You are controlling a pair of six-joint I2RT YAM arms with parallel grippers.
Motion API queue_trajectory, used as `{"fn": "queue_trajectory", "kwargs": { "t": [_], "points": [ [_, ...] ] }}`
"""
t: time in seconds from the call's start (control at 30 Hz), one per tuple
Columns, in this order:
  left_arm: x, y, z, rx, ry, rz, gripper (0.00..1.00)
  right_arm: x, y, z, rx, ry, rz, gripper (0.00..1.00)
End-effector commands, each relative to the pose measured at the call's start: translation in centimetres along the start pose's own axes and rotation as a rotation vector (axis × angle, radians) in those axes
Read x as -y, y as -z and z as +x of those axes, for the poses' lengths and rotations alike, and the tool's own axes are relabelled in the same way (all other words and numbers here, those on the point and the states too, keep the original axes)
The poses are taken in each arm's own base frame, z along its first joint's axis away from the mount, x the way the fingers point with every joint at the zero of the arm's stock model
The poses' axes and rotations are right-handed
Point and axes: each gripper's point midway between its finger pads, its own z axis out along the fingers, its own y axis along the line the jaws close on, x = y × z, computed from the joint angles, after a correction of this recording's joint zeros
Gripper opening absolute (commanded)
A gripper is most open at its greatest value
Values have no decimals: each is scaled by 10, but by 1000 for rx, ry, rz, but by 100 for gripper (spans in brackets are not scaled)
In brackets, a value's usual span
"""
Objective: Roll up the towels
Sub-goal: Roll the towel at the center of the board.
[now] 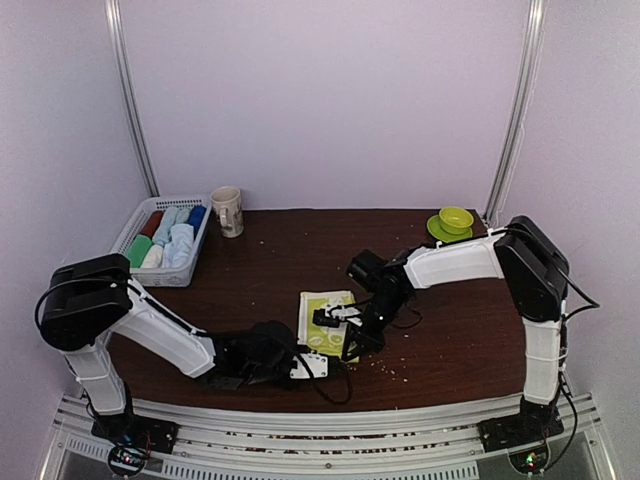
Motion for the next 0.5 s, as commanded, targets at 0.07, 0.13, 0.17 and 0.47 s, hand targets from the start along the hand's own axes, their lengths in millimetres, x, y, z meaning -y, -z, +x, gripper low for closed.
{"fn": "queue_trajectory", "kwargs": {
  "t": [0.07, 0.13, 0.17, 0.47],
  "points": [
    [17, -7, 10, -56, -6, 69, 0, 0, -7, 27, -94, -66, -14, 0],
    [21, -7, 9, -60, 2, 105, 0, 0, -2, 23, -80, -55, 5, 0],
    [23, -6, 8, -60, 8, 124, 0, 1, 2, 21, -71, -53, 23, 0],
    [22, 7, -6, -3, 141, 287, 0, 16, 67, -6, 130, -49, 384, 100]
  ]
}}
